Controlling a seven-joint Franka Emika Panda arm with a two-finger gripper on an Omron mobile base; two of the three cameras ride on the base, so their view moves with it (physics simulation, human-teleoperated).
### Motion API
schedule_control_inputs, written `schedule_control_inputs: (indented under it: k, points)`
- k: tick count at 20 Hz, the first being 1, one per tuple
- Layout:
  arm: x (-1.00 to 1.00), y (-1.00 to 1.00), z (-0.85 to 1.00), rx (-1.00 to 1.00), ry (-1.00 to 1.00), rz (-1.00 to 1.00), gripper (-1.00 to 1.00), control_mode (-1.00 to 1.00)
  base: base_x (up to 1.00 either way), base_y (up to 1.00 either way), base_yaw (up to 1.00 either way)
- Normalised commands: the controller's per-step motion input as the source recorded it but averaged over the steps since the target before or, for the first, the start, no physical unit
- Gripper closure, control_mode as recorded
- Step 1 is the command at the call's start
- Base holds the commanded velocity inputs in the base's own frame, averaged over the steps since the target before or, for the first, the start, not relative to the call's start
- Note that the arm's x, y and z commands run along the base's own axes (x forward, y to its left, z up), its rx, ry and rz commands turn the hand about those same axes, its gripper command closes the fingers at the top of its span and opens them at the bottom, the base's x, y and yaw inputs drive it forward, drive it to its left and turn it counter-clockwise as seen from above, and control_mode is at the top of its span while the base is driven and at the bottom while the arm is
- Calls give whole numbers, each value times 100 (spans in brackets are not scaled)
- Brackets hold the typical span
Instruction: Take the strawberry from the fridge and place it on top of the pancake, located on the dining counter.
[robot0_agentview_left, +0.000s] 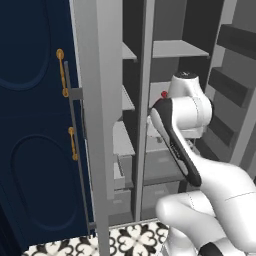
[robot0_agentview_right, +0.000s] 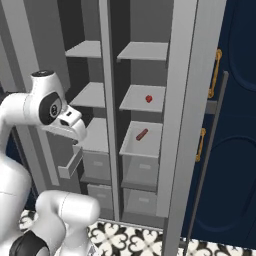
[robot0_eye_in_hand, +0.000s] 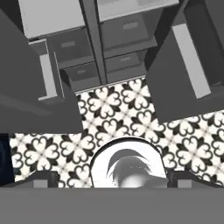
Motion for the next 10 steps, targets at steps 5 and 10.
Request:
schedule_control_inputs:
  k: [5,10]
  points:
    - [-56,-87,-62,-9,2,30,-100,-100,0,0,0]
    - [0,-48,-90,-2,0,10,-100,-100,0,0,0]
